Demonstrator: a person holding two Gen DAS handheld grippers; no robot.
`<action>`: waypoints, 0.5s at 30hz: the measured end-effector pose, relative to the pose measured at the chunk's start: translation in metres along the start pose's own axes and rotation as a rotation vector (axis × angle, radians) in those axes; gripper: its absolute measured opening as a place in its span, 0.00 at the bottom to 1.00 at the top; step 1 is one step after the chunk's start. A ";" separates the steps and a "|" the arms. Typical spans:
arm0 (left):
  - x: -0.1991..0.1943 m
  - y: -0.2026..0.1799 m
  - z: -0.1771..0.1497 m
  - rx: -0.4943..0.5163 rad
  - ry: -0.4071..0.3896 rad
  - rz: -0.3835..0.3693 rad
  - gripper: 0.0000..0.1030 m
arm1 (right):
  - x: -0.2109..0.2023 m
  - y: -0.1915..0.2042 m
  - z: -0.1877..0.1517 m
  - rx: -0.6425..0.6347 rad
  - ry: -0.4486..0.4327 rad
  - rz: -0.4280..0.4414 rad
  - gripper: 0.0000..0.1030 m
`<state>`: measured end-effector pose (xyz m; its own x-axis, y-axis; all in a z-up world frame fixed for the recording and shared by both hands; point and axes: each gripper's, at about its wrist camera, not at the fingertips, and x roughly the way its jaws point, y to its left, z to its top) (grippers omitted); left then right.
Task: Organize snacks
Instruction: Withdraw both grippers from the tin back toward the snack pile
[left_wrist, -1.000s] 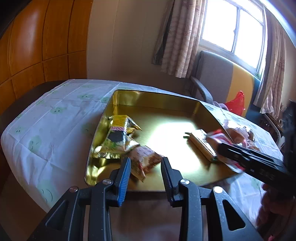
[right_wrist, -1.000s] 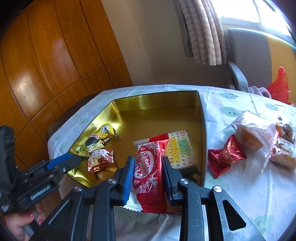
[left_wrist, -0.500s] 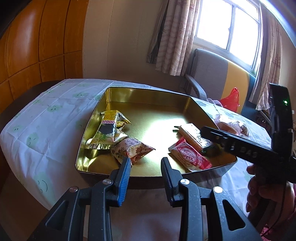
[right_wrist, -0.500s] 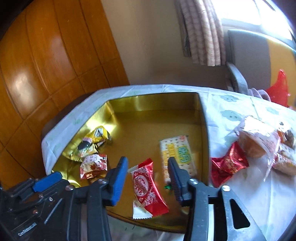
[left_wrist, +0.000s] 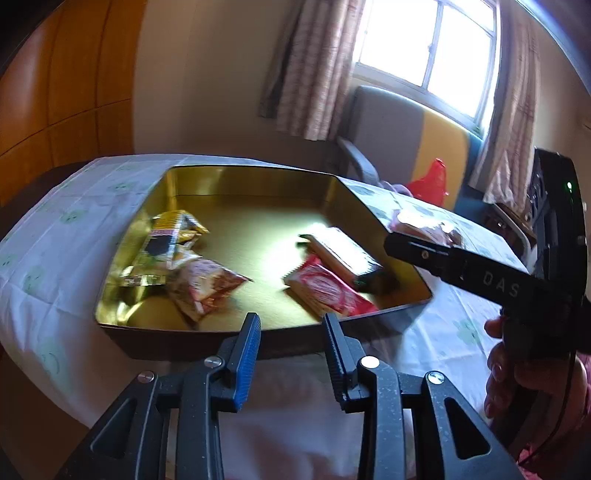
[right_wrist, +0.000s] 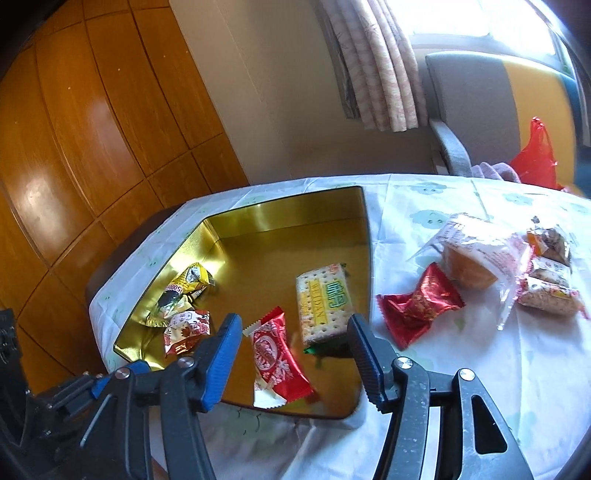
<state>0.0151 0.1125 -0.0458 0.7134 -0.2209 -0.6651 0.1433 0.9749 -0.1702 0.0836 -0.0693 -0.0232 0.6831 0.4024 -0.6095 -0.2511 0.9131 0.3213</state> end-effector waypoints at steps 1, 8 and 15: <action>0.001 -0.004 -0.001 0.009 0.004 -0.010 0.34 | -0.003 -0.002 -0.001 0.000 -0.003 -0.006 0.59; -0.001 -0.036 -0.004 0.053 0.001 -0.082 0.34 | -0.021 -0.036 -0.006 0.052 -0.026 -0.059 0.59; 0.002 -0.074 -0.011 0.117 0.032 -0.125 0.34 | -0.036 -0.092 -0.032 0.137 0.005 -0.140 0.60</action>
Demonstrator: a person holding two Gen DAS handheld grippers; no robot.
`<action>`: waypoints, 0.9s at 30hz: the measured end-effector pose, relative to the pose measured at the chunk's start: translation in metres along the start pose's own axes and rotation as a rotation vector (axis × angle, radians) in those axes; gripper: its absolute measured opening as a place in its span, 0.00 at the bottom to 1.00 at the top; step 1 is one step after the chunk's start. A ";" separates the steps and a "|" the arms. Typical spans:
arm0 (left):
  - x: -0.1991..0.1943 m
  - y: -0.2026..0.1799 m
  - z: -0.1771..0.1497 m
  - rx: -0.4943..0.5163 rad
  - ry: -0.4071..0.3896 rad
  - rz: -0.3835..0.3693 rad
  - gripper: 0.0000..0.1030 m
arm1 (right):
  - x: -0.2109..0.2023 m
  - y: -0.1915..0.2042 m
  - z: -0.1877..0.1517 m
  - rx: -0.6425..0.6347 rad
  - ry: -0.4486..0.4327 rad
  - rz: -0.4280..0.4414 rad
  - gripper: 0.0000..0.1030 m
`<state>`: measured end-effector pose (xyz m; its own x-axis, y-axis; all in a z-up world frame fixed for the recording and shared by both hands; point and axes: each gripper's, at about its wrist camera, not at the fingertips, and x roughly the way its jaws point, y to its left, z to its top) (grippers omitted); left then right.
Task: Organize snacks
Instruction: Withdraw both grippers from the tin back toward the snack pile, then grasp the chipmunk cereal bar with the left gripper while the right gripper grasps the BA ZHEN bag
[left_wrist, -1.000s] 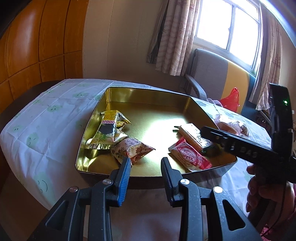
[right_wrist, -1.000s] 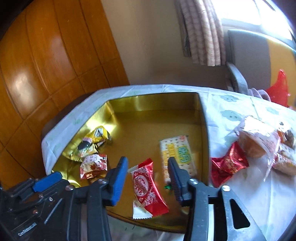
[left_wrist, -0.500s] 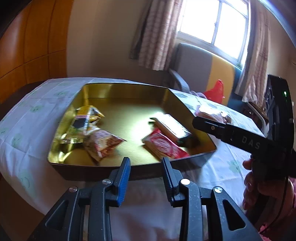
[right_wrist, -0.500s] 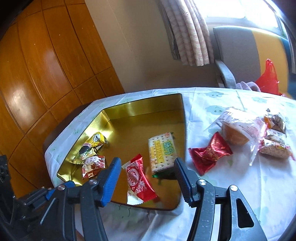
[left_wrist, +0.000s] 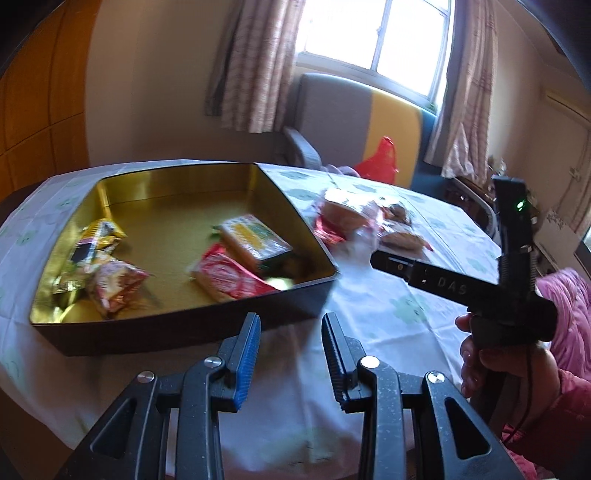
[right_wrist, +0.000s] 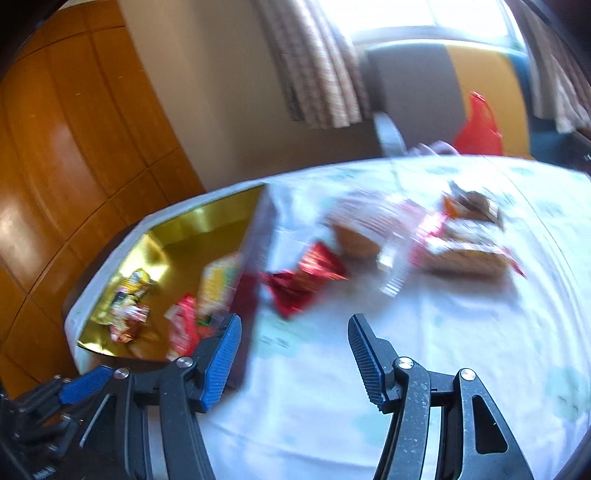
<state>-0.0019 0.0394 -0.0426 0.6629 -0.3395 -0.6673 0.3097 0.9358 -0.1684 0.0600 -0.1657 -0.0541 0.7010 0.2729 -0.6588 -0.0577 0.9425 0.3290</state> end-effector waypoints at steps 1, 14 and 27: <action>0.002 -0.006 -0.001 0.011 0.007 -0.006 0.34 | -0.001 -0.011 -0.004 0.012 0.006 -0.017 0.60; 0.013 -0.035 0.013 0.039 0.048 -0.031 0.34 | 0.006 -0.097 0.051 -0.083 0.028 -0.123 0.60; 0.015 -0.044 0.027 0.055 0.051 0.005 0.34 | 0.042 -0.104 0.061 -0.111 0.218 0.066 0.61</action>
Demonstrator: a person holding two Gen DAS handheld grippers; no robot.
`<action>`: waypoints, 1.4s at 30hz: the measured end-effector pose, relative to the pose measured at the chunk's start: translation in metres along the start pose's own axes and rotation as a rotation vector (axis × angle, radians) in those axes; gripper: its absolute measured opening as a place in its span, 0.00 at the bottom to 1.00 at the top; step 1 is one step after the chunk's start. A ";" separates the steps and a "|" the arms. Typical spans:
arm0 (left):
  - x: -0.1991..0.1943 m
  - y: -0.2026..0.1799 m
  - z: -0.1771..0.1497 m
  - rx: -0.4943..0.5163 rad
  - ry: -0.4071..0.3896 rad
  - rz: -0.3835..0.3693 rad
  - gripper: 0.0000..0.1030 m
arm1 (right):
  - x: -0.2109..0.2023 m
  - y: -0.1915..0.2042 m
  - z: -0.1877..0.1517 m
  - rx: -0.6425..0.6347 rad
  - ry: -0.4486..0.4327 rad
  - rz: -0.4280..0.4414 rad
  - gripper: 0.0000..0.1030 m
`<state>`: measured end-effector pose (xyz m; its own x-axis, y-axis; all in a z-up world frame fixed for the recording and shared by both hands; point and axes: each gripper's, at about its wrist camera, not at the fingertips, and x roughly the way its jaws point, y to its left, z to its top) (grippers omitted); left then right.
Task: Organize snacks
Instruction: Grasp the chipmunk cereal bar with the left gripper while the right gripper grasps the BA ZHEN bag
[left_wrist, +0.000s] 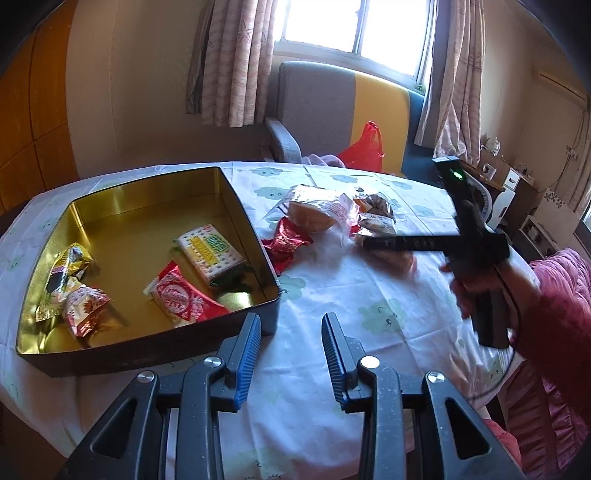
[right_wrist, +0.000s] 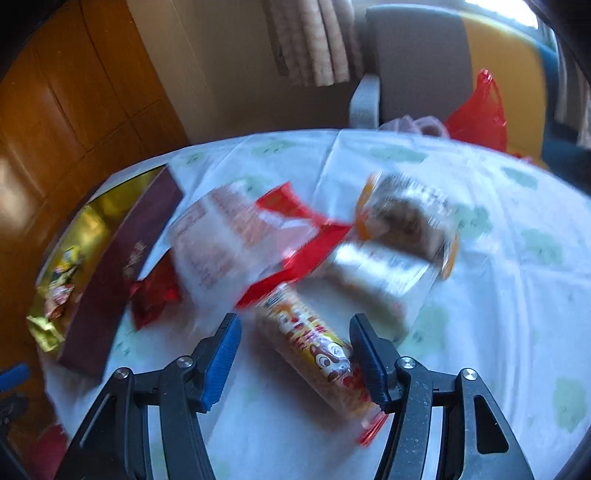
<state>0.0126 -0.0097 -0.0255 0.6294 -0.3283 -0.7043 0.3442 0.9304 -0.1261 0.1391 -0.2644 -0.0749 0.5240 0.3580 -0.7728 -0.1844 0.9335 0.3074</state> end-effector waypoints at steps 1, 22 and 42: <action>0.002 -0.003 0.001 0.004 0.002 -0.004 0.34 | -0.005 0.002 -0.008 0.013 -0.004 0.040 0.61; 0.143 -0.117 0.061 0.050 0.164 -0.092 0.56 | -0.074 -0.078 -0.079 0.351 -0.362 -0.186 0.65; 0.159 -0.085 0.036 0.168 0.067 -0.099 0.30 | -0.063 -0.066 -0.058 0.240 -0.279 -0.138 0.68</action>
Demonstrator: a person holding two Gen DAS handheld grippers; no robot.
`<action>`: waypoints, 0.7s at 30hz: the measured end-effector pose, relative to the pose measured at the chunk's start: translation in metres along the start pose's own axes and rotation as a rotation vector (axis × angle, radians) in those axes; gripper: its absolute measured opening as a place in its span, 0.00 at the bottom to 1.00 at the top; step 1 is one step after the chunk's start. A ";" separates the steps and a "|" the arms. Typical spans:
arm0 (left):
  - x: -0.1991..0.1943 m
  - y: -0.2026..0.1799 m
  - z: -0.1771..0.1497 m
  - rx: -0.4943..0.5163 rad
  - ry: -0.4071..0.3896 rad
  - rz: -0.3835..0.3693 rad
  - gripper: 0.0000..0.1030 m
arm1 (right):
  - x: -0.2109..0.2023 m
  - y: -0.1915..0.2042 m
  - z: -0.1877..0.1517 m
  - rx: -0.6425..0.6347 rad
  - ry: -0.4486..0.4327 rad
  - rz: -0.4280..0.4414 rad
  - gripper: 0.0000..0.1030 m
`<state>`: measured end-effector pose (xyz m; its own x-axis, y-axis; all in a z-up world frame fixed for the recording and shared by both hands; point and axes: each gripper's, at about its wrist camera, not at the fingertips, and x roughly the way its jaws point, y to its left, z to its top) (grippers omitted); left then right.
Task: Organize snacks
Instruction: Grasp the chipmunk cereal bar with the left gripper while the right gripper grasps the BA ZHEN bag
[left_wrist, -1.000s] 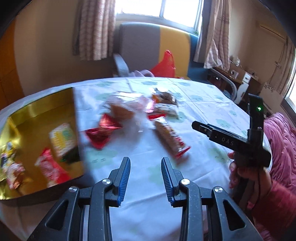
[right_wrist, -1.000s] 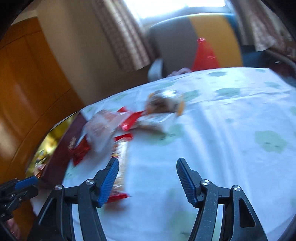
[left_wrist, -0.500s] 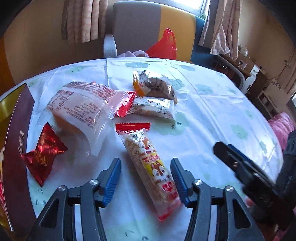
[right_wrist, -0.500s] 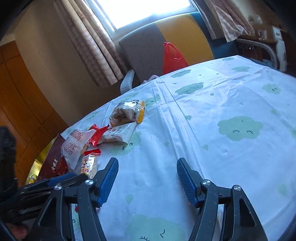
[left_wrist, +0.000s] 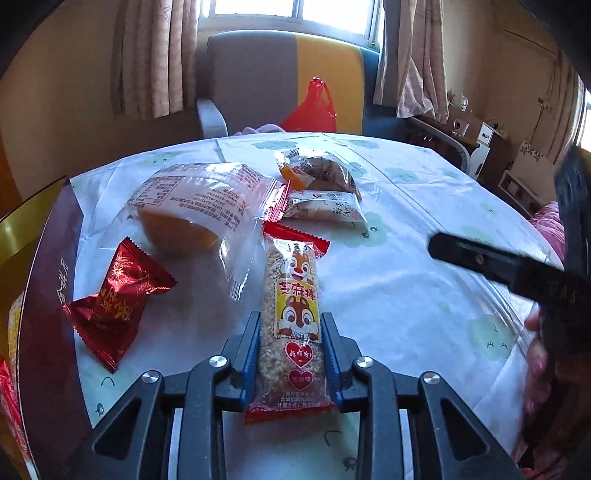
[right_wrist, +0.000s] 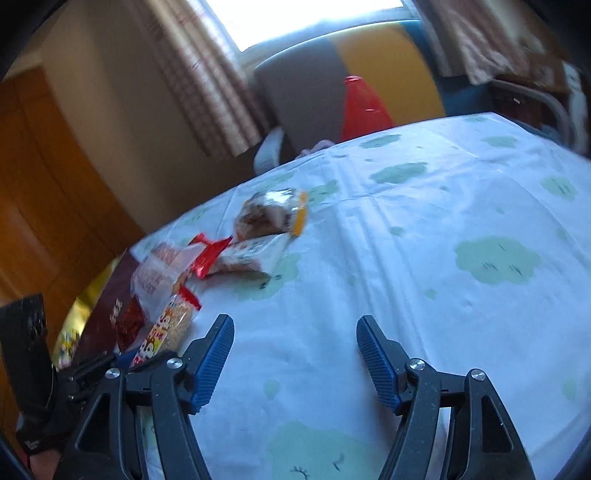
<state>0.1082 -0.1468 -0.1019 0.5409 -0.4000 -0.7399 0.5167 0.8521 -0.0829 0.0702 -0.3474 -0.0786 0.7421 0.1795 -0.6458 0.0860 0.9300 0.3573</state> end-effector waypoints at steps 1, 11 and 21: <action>0.000 0.000 0.000 0.001 -0.004 0.000 0.30 | 0.005 0.006 0.009 -0.042 0.017 0.006 0.68; 0.003 0.011 -0.004 -0.052 -0.026 -0.071 0.30 | 0.111 0.063 0.079 -0.527 0.277 0.006 0.68; 0.002 0.013 -0.006 -0.057 -0.034 -0.082 0.31 | 0.109 0.056 0.060 -0.463 0.255 0.019 0.36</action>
<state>0.1117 -0.1344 -0.1085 0.5211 -0.4791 -0.7064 0.5215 0.8338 -0.1808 0.1958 -0.2951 -0.0883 0.5507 0.2162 -0.8062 -0.2713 0.9598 0.0721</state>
